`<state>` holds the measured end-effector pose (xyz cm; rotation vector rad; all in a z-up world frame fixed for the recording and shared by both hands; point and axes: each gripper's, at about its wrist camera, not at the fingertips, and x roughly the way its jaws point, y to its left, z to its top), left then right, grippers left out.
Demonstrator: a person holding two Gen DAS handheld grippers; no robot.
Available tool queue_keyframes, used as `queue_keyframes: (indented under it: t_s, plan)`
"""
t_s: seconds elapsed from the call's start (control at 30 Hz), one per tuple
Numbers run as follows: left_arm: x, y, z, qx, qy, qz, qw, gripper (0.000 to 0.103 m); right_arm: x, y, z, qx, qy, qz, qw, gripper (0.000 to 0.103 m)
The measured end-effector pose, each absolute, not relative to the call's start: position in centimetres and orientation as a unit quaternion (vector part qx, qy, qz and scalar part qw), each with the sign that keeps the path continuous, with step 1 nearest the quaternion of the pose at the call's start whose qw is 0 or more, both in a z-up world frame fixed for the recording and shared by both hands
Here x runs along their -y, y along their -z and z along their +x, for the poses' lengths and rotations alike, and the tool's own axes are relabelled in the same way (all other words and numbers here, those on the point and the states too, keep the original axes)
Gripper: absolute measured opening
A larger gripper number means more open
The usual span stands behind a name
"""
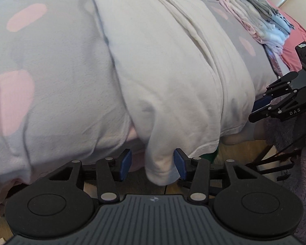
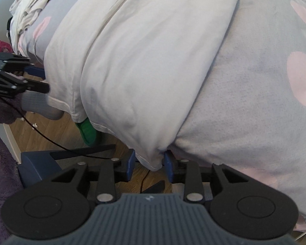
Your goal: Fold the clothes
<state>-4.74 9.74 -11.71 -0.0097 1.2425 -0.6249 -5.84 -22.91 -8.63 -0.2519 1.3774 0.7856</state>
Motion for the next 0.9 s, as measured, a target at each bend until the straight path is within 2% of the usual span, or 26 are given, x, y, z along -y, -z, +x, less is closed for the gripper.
queue_keyframes:
  t_s: [0.07, 0.1, 0.17, 0.3, 0.47, 0.67, 0.77, 0.9]
  plan:
    - [-9.4, 12.6, -4.5, -0.579, 0.292, -0.003, 0.761, 0.044, 23.2, 8.4, -5.9, -0.613, -0.358, -0.102, 0.697, 0.037]
    - [-9.2, 13.0, -4.3, -0.582, 0.294, -0.003, 0.758, 0.044, 23.5, 8.3, -5.8, -0.612, -0.362, -0.095, 0.697, 0.043]
    - [-8.8, 13.8, -4.1, -0.585, 0.298, 0.001, 0.754, 0.044, 23.8, 8.4, -5.7, -0.612, -0.368, -0.086, 0.694, 0.047]
    - [-8.4, 14.7, -3.7, -0.588, 0.310, 0.003, 0.747, 0.041, 23.5, 9.7, -5.5, -0.608, -0.371, -0.095, 0.696, 0.047]
    - [-8.8, 14.6, -4.0, -0.587, 0.320, 0.014, 0.744, 0.033, 23.4, 10.6, -5.4, -0.608, -0.364, -0.105, 0.698, 0.046]
    - [-8.7, 13.6, -4.7, -0.580, 0.317, 0.028, 0.750, 0.033, 24.1, 10.2, -5.2, -0.613, -0.334, -0.094, 0.709, 0.049]
    - [-8.4, 13.1, -4.8, -0.571, 0.319, 0.031, 0.756, 0.040, 23.7, 9.8, -5.4, -0.603, -0.346, -0.089, 0.714, 0.049]
    - [-8.3, 13.1, -4.7, -0.563, 0.325, 0.038, 0.759, 0.040, 23.0, 10.5, -5.1, -0.602, -0.353, -0.084, 0.711, 0.047]
